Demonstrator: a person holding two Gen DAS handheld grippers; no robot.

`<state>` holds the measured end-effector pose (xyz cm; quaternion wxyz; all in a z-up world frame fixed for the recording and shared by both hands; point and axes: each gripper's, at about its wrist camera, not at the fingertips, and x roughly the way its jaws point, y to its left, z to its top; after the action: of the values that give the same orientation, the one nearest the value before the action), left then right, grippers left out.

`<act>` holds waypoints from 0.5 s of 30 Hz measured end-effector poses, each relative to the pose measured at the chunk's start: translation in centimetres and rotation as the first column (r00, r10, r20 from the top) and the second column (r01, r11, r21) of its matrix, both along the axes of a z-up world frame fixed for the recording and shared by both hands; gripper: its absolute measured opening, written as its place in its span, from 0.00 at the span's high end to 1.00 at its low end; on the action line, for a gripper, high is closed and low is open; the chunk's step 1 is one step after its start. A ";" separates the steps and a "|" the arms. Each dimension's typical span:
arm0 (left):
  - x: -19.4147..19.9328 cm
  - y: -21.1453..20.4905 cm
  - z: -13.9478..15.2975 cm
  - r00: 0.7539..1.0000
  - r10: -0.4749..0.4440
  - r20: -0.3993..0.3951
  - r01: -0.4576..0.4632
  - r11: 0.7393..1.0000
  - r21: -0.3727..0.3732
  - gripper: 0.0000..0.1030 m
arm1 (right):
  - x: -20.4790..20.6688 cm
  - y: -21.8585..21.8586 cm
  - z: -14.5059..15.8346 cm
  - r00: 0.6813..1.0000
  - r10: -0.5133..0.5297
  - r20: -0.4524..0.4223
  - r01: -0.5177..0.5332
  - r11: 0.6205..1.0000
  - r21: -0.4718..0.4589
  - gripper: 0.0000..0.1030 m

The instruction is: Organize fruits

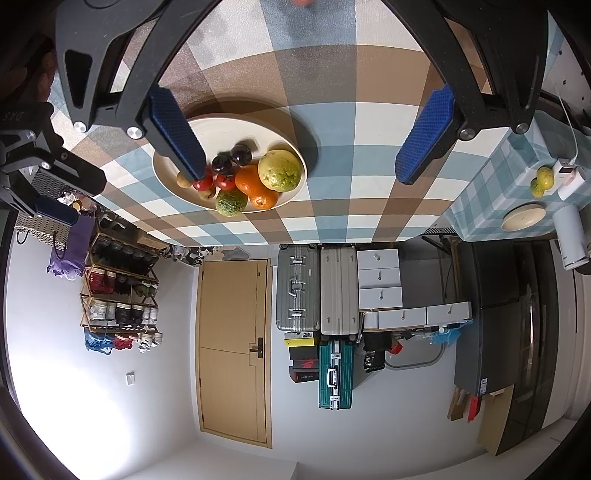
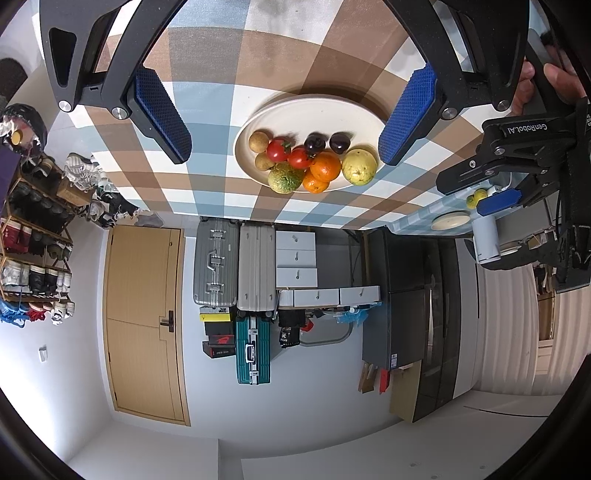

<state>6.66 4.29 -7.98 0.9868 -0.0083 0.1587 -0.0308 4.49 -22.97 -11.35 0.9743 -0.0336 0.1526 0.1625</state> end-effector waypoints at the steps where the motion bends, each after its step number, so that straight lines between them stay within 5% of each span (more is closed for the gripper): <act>1: -0.1 0.0 0.1 1.000 -0.001 0.000 0.001 1.000 0.000 0.01 | 0.0 0.0 0.0 1.000 0.000 0.000 0.000 1.000 0.000 0.00; 15: -0.1 0.0 0.1 1.000 0.000 0.001 0.000 1.000 0.000 0.01 | 0.0 0.0 0.0 1.000 0.000 0.000 0.000 1.000 0.000 0.00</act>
<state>6.60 4.29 -7.92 0.9868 -0.0084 0.1585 -0.0309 4.52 -22.98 -11.38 0.9743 -0.0336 0.1526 0.1624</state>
